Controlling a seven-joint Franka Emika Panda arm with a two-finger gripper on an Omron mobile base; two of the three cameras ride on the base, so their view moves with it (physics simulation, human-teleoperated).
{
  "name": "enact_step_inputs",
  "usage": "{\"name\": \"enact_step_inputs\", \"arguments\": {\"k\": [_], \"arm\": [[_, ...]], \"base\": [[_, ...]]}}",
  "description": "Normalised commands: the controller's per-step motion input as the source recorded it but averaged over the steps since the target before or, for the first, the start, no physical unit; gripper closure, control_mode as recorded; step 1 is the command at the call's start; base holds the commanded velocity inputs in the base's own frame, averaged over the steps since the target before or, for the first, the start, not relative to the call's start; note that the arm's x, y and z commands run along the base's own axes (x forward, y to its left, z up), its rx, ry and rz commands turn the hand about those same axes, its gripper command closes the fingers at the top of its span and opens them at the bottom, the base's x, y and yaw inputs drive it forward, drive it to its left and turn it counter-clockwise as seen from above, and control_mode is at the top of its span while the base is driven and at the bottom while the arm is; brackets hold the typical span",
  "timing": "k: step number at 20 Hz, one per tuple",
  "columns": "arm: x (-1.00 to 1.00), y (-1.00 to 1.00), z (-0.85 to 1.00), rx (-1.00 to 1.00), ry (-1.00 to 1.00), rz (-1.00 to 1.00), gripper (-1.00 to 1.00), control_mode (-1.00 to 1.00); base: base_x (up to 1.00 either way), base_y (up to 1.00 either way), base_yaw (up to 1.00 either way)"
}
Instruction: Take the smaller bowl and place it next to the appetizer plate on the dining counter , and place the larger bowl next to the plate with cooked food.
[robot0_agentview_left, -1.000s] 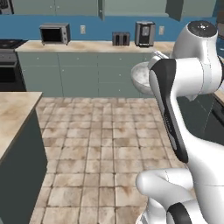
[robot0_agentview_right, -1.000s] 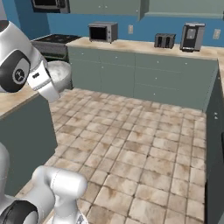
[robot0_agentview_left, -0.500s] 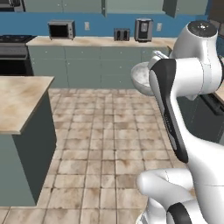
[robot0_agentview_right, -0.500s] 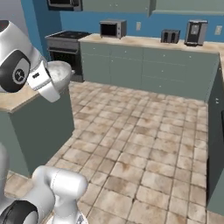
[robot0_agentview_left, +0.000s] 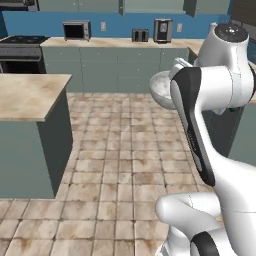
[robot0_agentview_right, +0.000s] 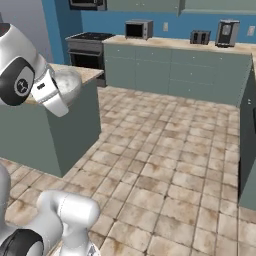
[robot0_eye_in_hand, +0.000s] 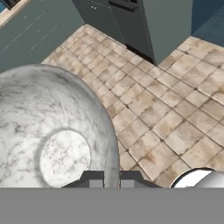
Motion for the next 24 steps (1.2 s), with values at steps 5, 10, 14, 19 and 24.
{"name": "enact_step_inputs", "arguments": {"k": [5,10,14,19,24], "arm": [[0.0,0.0,0.0,0.0,0.0,0.0,1.0,1.0],[0.0,0.0,0.0,0.0,0.0,0.0,1.0,1.0],[0.0,0.0,0.0,0.0,0.0,0.0,1.0,1.0],[0.0,0.0,0.0,0.0,0.0,0.0,1.0,1.0],[0.0,0.0,0.0,0.0,0.0,0.0,1.0,1.0]], "base": [[-1.0,0.39,0.01],[-1.0,0.4,0.01],[-1.0,0.4,0.0],[-1.0,0.42,0.0],[-1.0,0.43,0.0]]}}
